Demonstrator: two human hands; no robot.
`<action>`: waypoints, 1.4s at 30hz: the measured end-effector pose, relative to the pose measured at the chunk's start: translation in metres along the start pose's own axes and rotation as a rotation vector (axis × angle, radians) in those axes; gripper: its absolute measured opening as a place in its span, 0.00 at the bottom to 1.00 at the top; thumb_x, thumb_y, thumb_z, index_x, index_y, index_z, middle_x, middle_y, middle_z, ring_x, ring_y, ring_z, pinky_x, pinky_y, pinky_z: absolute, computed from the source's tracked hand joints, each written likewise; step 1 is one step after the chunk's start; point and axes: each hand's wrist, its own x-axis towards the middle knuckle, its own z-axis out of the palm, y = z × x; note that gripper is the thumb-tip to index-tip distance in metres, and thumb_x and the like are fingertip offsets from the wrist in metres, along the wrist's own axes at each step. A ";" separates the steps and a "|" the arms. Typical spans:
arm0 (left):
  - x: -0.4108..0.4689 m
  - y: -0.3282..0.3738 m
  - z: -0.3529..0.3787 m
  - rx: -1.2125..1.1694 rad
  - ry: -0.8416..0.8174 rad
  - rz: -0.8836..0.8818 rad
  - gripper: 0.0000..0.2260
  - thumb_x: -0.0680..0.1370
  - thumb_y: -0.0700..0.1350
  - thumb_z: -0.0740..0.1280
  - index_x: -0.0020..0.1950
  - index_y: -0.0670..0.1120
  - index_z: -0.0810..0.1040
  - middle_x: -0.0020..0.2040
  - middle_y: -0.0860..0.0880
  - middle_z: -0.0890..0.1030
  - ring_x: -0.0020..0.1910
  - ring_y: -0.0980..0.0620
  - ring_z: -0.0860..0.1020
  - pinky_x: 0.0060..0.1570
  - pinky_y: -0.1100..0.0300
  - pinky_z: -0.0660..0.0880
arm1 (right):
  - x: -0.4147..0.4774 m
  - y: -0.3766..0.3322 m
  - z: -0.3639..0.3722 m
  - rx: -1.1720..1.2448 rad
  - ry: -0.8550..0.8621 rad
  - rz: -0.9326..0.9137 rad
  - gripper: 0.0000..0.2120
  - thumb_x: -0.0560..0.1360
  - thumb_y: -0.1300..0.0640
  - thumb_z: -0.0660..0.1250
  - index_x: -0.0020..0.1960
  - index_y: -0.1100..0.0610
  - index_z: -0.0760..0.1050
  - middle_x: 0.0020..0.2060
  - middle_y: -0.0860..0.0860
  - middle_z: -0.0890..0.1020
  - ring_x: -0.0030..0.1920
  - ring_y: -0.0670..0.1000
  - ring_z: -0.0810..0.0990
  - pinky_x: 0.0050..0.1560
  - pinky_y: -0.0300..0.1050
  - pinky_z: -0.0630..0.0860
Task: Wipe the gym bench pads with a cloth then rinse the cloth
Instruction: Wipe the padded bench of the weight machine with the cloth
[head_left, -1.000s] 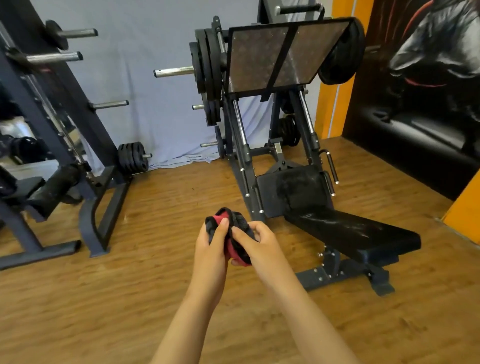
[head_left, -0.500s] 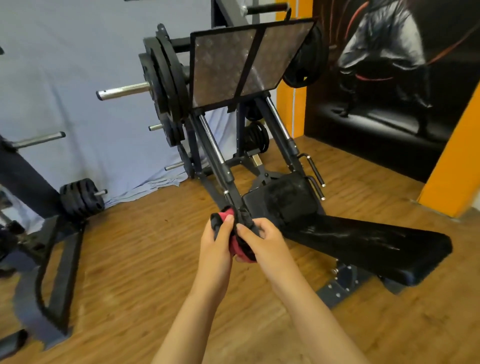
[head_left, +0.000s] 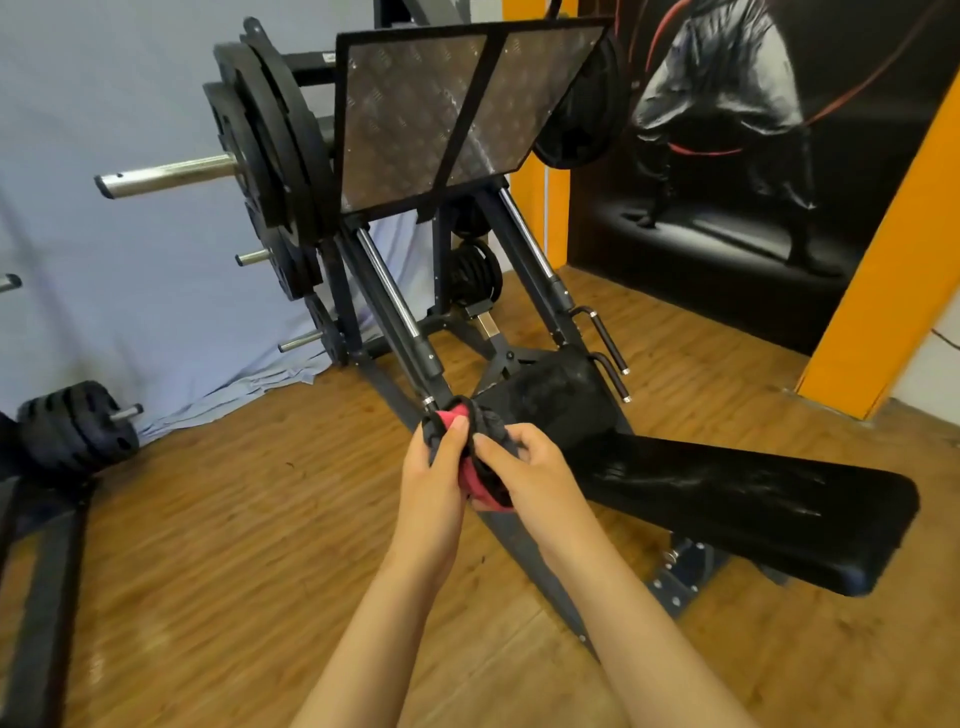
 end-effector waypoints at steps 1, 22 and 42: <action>0.011 0.000 0.001 0.002 -0.004 -0.001 0.13 0.81 0.46 0.61 0.63 0.43 0.75 0.56 0.43 0.83 0.56 0.46 0.81 0.58 0.48 0.76 | 0.010 -0.001 0.000 0.007 0.003 0.001 0.11 0.76 0.51 0.67 0.55 0.57 0.75 0.49 0.53 0.82 0.46 0.47 0.83 0.38 0.39 0.79; 0.248 -0.014 0.077 0.031 -0.174 -0.016 0.11 0.82 0.47 0.61 0.60 0.44 0.77 0.55 0.43 0.83 0.56 0.45 0.81 0.62 0.44 0.74 | 0.238 -0.033 -0.055 0.075 0.132 0.013 0.15 0.76 0.50 0.68 0.58 0.58 0.74 0.50 0.55 0.82 0.48 0.51 0.84 0.41 0.45 0.82; 0.436 -0.041 0.085 0.010 -0.580 -0.199 0.10 0.82 0.45 0.61 0.59 0.44 0.77 0.50 0.46 0.85 0.54 0.45 0.82 0.53 0.51 0.77 | 0.382 -0.027 -0.034 0.167 0.565 -0.007 0.13 0.77 0.52 0.68 0.56 0.59 0.73 0.49 0.56 0.83 0.47 0.51 0.84 0.40 0.46 0.83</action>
